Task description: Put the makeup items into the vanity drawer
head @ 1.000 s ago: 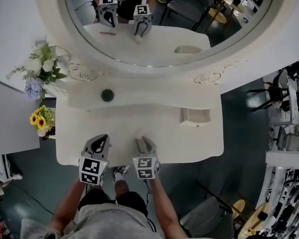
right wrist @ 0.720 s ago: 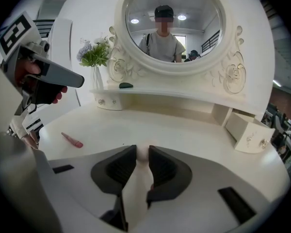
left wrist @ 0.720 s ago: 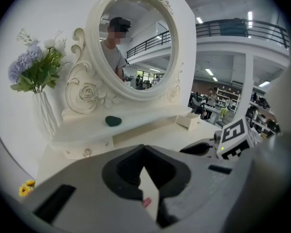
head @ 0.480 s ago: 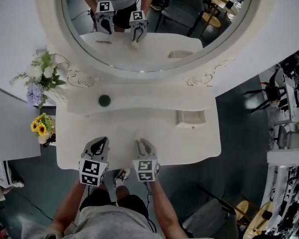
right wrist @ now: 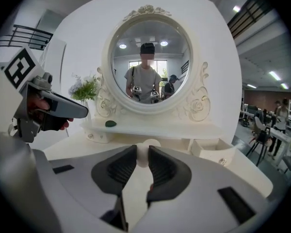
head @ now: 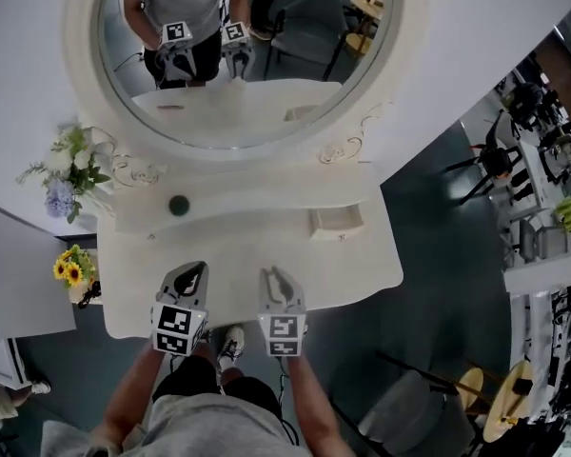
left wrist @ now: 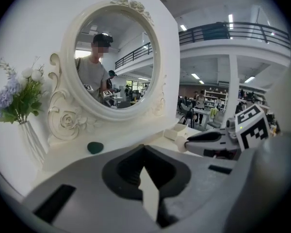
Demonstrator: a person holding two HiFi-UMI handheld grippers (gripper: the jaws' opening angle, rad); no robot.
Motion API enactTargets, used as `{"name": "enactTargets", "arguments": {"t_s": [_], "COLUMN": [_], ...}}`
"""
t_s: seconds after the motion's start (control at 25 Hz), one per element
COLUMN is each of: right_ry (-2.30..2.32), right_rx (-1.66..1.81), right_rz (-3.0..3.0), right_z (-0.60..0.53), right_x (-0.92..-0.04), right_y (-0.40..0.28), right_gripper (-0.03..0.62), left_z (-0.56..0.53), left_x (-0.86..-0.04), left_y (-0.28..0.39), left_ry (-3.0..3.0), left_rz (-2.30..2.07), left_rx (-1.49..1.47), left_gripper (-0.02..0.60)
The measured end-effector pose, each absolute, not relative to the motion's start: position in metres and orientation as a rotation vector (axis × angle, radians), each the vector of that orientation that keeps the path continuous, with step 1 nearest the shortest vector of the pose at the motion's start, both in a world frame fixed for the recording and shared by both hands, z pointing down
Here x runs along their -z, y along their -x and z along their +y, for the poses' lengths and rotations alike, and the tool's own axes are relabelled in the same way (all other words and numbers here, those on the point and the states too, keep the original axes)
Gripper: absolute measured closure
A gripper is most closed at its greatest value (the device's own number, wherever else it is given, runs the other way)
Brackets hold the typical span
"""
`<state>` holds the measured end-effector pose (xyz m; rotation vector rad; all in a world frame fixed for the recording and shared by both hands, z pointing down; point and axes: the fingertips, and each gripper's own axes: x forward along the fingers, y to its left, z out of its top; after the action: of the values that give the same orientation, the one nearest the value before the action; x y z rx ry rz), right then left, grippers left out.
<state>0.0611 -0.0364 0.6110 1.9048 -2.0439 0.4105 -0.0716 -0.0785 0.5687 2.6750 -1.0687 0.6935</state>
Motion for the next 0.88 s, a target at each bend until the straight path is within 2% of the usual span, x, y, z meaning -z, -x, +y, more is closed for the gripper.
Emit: {"name": "enactTargets", "arguments": {"t_s": [0.32,0.88], "right_ry": [-2.097,-2.294], "right_rx": [-0.328,-0.296], "right_rz": [-1.926,-1.716], "right_z": [-0.016,-0.036], "right_x": [-0.572,-0.559], "right_y": [-0.119,-0.226], "right_gripper": [0.505,0.503], "left_z": [-0.079,-0.115], "left_x": [-0.541,-0.539], "left_y": [0.017,-0.084], "left_ry": [-2.809,-2.901], "left_rz": [-0.927,-0.698], "left_rx": [-0.644,-0.630], "left_gripper": [0.581,0.581]}}
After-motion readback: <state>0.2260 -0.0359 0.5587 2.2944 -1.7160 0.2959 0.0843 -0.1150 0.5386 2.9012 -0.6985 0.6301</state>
